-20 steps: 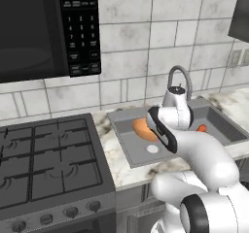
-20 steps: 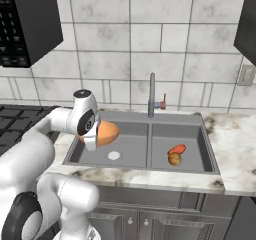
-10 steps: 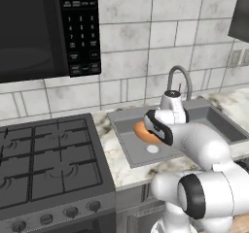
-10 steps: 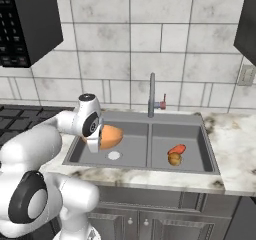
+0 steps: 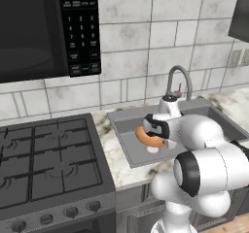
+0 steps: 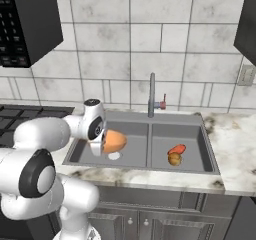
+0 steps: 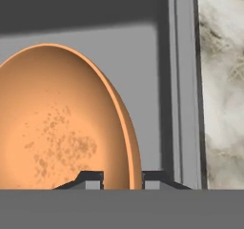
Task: Dump the sweet potato and potato from the bowl so the bowl can be washed. Place the bowl in the sink after clearing the leftovers.
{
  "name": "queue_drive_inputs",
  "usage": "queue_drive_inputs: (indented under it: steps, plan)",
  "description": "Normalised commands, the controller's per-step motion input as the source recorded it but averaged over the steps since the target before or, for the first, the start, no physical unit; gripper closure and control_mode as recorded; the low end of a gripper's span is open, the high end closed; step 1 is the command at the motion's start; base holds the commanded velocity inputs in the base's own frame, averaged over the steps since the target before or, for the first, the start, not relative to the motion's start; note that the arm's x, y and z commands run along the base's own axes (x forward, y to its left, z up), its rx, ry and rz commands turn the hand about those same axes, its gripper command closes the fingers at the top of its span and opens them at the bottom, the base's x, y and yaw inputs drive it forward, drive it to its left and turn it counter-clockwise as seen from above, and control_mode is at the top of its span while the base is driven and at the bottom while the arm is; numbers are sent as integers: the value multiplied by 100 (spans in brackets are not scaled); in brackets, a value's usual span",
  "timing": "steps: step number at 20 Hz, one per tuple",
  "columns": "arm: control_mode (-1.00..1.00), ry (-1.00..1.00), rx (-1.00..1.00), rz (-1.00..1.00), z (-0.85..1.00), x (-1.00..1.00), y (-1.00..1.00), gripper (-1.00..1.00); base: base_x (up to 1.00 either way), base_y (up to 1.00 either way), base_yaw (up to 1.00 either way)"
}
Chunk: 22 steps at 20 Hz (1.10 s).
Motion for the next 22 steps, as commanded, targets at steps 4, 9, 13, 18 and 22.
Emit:
queue_drive_inputs:
  steps: [4, 9, 13, 18, 22]
  plan:
    - [-100, 1, 0, -7, -30, 20, -13, 100, 0, 0, 0]
    - [-100, 1, 0, -7, -21, 27, -18, 100, 0, 0, 0]
    - [-100, 0, 0, -8, -26, 18, -7, 100, 0, 0, 0]
    - [-100, 0, 0, -8, -23, 26, -1, 100, 0, 0, 0]
    - [-100, 0, 0, -7, -37, 11, 0, 100, 0, 0, 0]
